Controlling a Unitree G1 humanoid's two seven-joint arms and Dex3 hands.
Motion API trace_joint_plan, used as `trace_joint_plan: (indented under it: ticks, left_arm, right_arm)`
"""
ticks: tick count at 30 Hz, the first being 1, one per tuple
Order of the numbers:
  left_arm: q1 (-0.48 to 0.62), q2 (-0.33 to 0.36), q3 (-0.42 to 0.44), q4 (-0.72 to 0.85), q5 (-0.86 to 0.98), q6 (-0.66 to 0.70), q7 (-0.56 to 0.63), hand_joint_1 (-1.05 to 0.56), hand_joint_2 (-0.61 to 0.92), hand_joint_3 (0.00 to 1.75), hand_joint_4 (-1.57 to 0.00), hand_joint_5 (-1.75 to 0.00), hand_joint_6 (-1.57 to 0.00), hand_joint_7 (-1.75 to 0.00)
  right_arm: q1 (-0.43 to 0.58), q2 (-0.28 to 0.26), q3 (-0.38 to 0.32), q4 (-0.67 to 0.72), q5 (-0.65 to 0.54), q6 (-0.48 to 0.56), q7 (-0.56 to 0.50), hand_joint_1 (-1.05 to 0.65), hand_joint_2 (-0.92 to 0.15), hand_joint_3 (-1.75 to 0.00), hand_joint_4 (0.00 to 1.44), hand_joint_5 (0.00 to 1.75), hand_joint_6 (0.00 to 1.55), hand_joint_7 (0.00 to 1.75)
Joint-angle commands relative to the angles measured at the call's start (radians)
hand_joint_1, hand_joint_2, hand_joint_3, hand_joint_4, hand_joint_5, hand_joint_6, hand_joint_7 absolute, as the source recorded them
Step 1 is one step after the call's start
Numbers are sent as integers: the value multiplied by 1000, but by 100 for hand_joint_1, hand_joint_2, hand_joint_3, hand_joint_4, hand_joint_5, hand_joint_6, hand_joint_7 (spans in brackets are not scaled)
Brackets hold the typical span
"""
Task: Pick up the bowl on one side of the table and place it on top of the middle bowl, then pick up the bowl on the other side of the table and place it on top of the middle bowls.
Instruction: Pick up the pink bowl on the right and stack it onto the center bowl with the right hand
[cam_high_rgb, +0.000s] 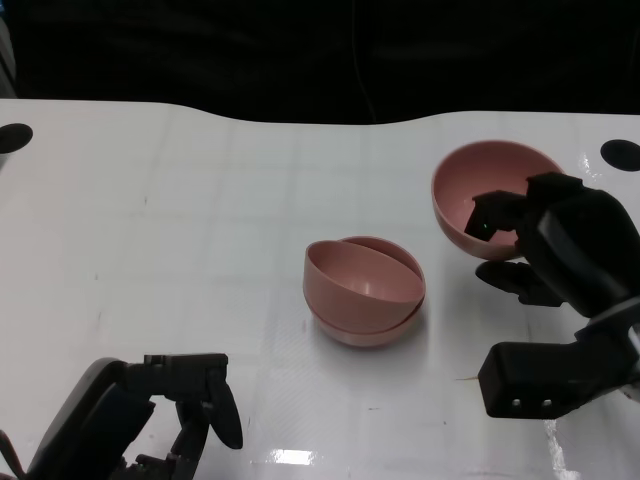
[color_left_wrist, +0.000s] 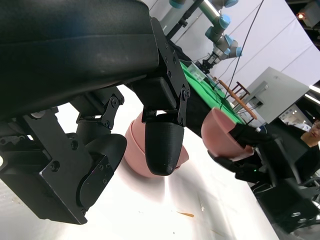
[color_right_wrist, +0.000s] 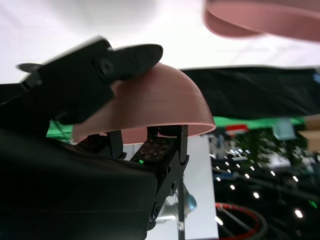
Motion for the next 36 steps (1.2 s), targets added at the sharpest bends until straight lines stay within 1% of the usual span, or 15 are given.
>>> trace_joint_plan:
  ticks: [1,6,8,11,13,19,24,27,29,30,31,33,34,35,36]
  left_arm:
    - [-7,16,11,17,-6,5,-14,13,15,167,-94,-160,-93,-137]
    - [-7,19,16,21,11,4,-11,13,15,166,-94,-160,-93,-136]
    - [-7,19,16,22,9,6,-13,12,15,166,-94,-160,-93,-136]
    - [-8,18,14,27,5,3,-16,13,15,166,-94,-161,-93,-136]
    - [-9,19,14,27,9,1,-14,12,14,167,-94,-162,-93,-137]
    - [-3,20,11,22,0,11,-25,11,15,166,-92,-163,-92,-138]
    - [-4,18,11,23,2,7,-26,11,15,166,-92,-164,-91,-138]
    - [-3,16,9,21,1,9,-27,11,15,166,-92,-164,-91,-139]
    - [-2,15,8,20,-1,11,-28,11,15,166,-92,-164,-91,-139]
    - [-2,15,8,20,-2,13,-29,11,16,166,-91,-164,-91,-140]
    - [-2,15,8,19,-2,14,-30,11,16,166,-91,-165,-91,-140]
    - [-3,15,9,20,0,11,-30,11,16,165,-91,-165,-91,-140]
    - [-3,15,10,21,1,9,-29,11,16,165,-91,-165,-91,-140]
    - [-4,16,10,22,1,8,-30,11,16,166,-91,-166,-90,-141]
    - [-4,17,10,22,1,8,-31,11,16,166,-91,-166,-90,-141]
  right_arm:
    - [-49,3,-18,8,98,-116,55,-7,-26,-134,99,175,83,159]
    - [-110,28,-1,82,197,-257,173,-7,-29,-139,96,175,76,166]
    - [-130,42,5,113,212,-292,202,-9,-30,-140,95,175,77,163]
    - [-161,69,19,162,217,-339,244,-14,-32,-138,94,175,83,151]
    - [-171,80,18,182,220,-358,264,-15,-34,-137,94,175,85,149]
    - [-201,130,36,252,205,-392,291,-17,-40,-122,94,175,79,163]
    - [-220,149,54,292,188,-392,305,-16,-40,-117,93,175,80,158]
    - [-229,166,65,316,194,-383,337,-11,-35,-127,93,167,91,122]
    - [-230,166,67,318,200,-380,363,-10,-35,-123,90,154,92,103]
    - [-229,163,68,312,199,-377,375,-12,-36,-111,78,128,83,76]
    - [-228,161,68,307,198,-376,383,-13,-36,-104,69,111,79,56]
    - [-222,148,73,281,186,-358,406,-14,-37,-100,65,101,79,42]
    - [-217,137,78,259,172,-342,419,-26,-48,-77,45,75,63,24]
    - [-212,127,82,239,160,-327,429,-34,-60,-57,38,62,57,16]
    - [-207,121,83,223,152,-314,436,-40,-70,-41,33,56,53,10]
